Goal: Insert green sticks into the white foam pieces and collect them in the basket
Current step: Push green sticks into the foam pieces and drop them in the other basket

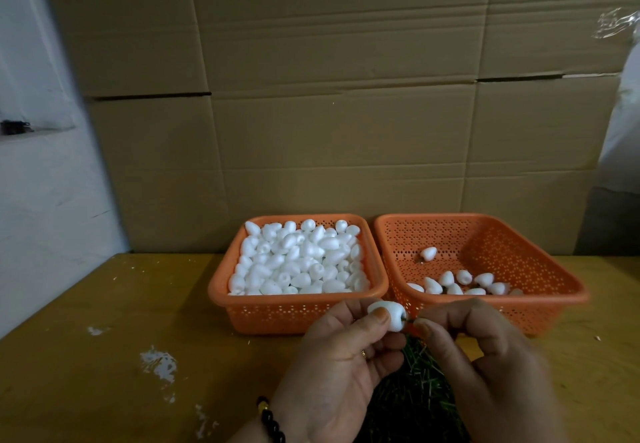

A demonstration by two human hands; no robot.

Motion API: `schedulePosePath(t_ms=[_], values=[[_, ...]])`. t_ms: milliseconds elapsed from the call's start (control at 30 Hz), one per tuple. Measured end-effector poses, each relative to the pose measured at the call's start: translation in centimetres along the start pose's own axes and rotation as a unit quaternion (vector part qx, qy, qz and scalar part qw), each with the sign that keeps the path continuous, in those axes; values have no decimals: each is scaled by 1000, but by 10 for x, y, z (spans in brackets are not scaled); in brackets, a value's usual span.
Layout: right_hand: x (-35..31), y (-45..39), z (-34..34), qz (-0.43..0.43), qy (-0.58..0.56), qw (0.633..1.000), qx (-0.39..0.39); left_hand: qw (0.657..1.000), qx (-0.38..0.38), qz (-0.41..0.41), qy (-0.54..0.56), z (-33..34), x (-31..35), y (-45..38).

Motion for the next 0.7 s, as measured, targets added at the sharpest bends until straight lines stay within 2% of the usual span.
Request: schedulePosePath(t_ms=[500,700], values=[[3,2,1,2,-2,1000,-11,1000,0,-13,-11,-1,-4,0],[2,3,0,46,-38,998,-12,997,-3,-47,58,-2,-1,0]])
Point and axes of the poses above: each hand's wrist, its own y-axis away from the middle knuckle, its own z-axis out of the palm, x = y × z, the point moved 3 cm from there along -y, towards the middle knuckle, and after that the axes turned 2 degrees about y, right-handed, at the moved point
